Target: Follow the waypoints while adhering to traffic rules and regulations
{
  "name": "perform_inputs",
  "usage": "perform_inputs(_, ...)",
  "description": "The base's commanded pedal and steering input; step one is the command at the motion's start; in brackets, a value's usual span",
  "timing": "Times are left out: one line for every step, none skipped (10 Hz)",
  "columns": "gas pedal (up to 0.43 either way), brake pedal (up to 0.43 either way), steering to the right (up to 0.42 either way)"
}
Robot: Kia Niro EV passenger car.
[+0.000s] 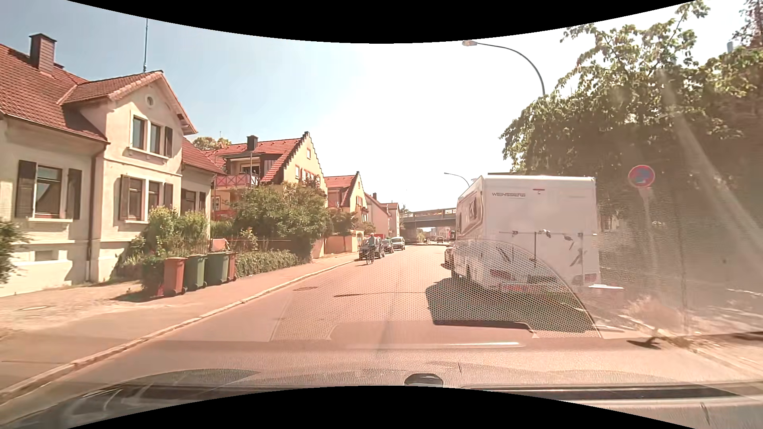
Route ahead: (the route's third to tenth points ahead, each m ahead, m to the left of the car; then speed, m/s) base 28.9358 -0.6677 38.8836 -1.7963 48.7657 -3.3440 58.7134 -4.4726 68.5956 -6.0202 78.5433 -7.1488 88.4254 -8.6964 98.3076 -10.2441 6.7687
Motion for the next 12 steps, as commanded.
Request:
perform_inputs(0.079, 0.000, 0.006)
perform_inputs(0.079, 0.000, 0.008)
perform_inputs(0.079, 0.000, 0.010)
perform_inputs(0.079, 0.000, 0.010)
perform_inputs(0.079, 0.000, 0.010)
perform_inputs(0.079, 0.000, 0.011)
perform_inputs(0.079, 0.000, 0.012)
perform_inputs(0.079, 0.000, 0.012)
perform_inputs(0.079, 0.000, 0.012)
perform_inputs(0.079, 0.000, 0.013)
perform_inputs(0.079, 0.000, 0.015)
perform_inputs(0.079, 0.000, 0.017)
